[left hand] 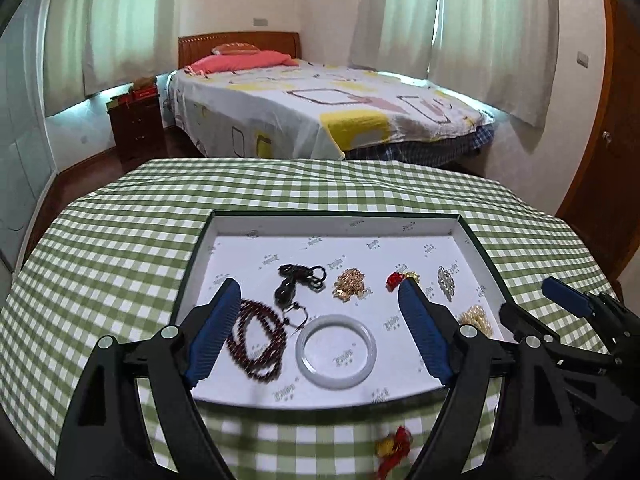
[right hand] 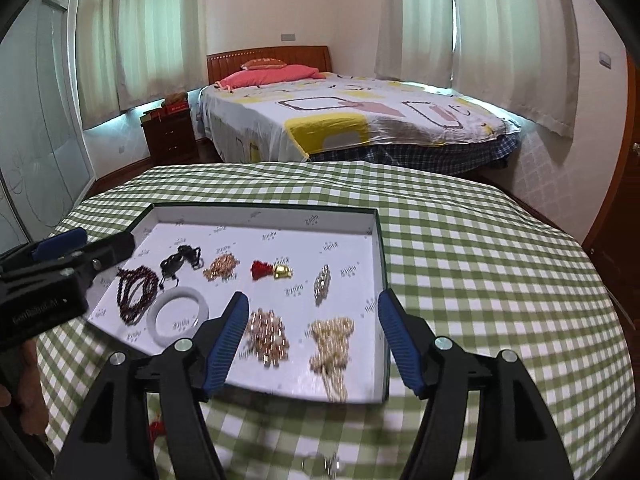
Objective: Organize jewelry
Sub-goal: 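Withdraw both open tools from the tray toward the remaining red charm and pearl ring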
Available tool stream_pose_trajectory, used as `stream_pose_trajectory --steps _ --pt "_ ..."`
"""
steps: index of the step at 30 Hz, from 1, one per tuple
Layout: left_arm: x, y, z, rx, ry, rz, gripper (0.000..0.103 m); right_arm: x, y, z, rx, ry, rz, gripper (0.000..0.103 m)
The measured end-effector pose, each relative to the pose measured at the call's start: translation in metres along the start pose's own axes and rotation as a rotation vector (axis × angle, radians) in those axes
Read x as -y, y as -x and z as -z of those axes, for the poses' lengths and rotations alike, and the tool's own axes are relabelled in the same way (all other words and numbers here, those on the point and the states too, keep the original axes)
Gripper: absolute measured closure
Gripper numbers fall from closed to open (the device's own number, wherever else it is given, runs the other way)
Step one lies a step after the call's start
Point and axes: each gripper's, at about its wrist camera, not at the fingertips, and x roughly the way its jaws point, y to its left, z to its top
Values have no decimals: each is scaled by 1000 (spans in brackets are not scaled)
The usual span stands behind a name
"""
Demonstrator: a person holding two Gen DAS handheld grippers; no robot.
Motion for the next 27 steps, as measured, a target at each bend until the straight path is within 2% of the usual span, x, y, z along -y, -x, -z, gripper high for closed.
stream_pose_trajectory --steps 8,19,27 --pt "-15 25 31 33 19 -22 24 7 21 30 8 -32 27 37" --pt "-24 33 72 -20 29 -41 24 4 20 78 -77 -43 17 37" --pt "-22 26 86 -60 17 -42 24 7 11 85 -114 -64 7 37"
